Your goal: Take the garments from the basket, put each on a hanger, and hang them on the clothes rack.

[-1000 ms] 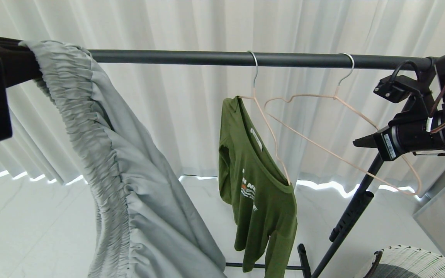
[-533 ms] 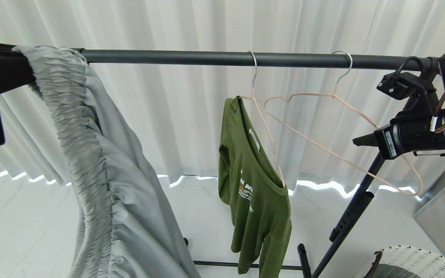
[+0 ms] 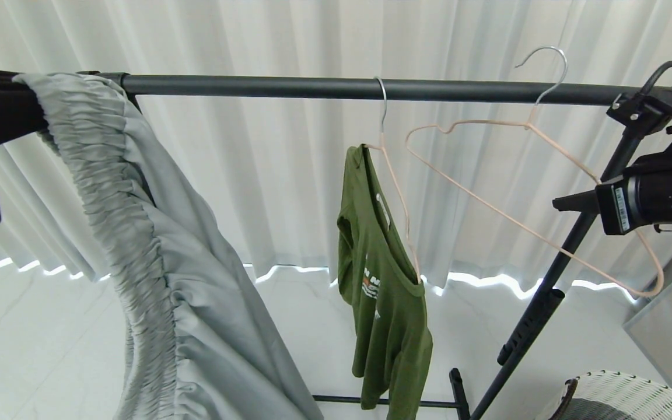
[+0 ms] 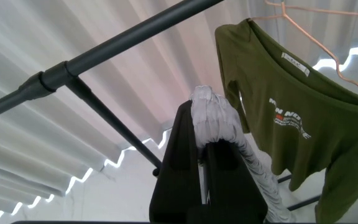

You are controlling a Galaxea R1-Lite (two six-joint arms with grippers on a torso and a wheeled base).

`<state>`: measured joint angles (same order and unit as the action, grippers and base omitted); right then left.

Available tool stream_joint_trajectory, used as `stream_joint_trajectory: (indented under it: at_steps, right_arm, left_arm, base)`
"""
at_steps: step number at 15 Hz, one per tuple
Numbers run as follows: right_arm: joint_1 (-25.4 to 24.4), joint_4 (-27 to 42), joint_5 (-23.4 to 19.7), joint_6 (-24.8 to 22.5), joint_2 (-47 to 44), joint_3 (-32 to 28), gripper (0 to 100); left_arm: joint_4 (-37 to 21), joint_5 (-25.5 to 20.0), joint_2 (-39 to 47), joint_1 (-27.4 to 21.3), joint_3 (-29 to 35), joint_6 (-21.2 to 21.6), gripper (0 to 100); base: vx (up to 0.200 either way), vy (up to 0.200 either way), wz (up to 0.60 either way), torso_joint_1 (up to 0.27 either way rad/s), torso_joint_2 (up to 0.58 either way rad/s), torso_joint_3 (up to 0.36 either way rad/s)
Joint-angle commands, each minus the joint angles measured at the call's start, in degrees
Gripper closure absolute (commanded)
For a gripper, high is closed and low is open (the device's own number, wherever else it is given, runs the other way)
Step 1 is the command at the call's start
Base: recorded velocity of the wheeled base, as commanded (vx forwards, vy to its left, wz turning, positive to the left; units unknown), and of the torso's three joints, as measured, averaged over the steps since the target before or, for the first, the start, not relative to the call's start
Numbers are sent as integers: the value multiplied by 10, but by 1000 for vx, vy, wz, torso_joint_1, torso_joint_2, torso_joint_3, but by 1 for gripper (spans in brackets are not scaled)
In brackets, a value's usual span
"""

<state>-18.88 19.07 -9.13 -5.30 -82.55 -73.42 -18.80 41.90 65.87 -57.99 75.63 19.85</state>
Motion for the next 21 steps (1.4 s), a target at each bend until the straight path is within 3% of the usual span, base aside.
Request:
stream_joint_trajectory:
  at_steps: [1, 5, 9, 17, 21]
  right_arm:
    - [0, -1, 0, 0, 48, 16, 100]
    - [0, 2, 2, -1, 119, 61, 100]
    - [1, 2, 2, -1, 173, 113, 100]
    - [-8, 1, 3, -5, 196, 120, 100]
    - [-71, 4, 3, -5, 214, 121, 100]
  left_arm:
    - [0, 0, 0, 3, -5, 0, 100]
    - [0, 2, 1, 17, -7, 6, 100]
    - [2, 2, 0, 34, -15, 19, 100]
    - [29, 1, 3, 41, -42, 19, 100]
    - [29, 1, 9, 44, -50, 20, 100]
  base:
    - [0, 0, 0, 0, 0, 0]
    - [0, 0, 0, 0, 0, 0]
    - [-200, 0, 0, 8, 2, 2]
    - [-200, 0, 0, -1, 2, 4]
    - [0, 0, 0, 0, 0, 0]
